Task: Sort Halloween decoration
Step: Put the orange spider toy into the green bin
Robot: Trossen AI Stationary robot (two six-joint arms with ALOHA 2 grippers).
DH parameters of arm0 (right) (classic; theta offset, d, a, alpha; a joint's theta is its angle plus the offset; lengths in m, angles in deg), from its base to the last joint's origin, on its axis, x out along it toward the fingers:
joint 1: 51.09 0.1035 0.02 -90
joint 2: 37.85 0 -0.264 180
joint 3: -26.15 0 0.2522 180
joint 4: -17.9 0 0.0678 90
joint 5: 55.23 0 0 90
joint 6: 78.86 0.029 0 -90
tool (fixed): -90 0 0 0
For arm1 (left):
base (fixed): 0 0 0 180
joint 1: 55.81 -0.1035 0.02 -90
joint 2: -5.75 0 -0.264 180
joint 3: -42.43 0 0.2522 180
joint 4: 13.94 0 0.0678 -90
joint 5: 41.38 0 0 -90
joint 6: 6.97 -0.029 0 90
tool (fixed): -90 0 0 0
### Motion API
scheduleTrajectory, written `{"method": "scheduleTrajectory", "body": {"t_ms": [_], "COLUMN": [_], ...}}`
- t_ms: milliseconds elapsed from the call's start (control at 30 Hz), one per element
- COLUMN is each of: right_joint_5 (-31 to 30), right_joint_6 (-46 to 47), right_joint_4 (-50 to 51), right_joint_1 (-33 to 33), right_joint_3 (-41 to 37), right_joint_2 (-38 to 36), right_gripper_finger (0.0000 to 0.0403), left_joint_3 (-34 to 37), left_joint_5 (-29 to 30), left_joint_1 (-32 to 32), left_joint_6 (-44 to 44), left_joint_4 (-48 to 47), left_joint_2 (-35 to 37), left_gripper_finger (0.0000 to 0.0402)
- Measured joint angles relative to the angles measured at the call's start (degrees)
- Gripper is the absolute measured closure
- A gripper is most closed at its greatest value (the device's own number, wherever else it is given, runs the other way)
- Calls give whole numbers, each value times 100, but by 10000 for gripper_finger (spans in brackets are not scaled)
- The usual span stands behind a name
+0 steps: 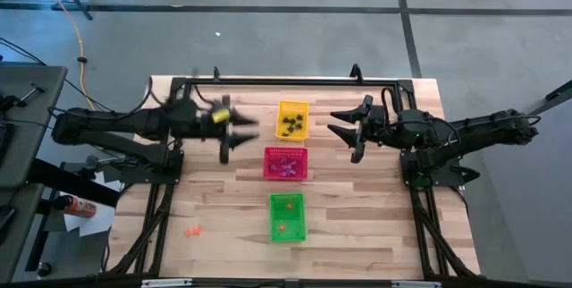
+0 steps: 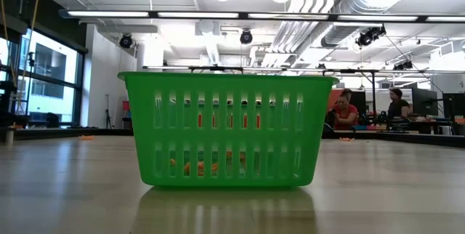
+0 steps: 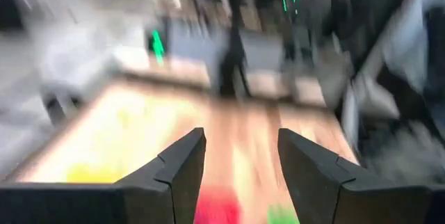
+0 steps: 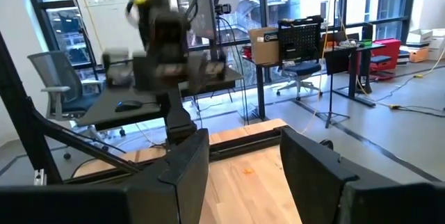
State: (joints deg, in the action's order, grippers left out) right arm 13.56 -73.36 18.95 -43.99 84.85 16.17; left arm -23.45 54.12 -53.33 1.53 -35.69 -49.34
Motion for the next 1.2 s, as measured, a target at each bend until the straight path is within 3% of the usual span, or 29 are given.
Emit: {"method": "scheduleTrajectory", "body": {"t_ms": [167, 300, 500, 633, 833, 1200], "right_joint_5": [-2, -91, -418, -426, -424, -413], "right_joint_6": [0, -47, -48, -45, 57, 367], "right_joint_4": [63, 238, 428, 484, 634, 1032], "right_joint_1": [0, 0, 0, 0, 0, 0], "right_joint_3": [-1, 1, 1, 1, 1, 1], "right_joint_2": [0, 2, 2, 2, 2, 2], "right_gripper_finger": [231, 231, 231, 231, 231, 231], "left_joint_3": [-138, -55, 425, 622, 647, 612], "left_joint_5": [-272, -608, -704, -424, -58, -52], "left_joint_1": [1058, 2289, 4194, 5110, 5714, 5807], "left_joint_6": [1244, 2932, 4765, 5413, 5541, 5882], "left_joint_4": [-2476, -3566, -3015, -2501, -2638, -2655], "left_joint_2": [-247, -678, -1459, -2105, -2979, -3844], "left_gripper_finger": [231, 231, 232, 232, 232, 232]}}
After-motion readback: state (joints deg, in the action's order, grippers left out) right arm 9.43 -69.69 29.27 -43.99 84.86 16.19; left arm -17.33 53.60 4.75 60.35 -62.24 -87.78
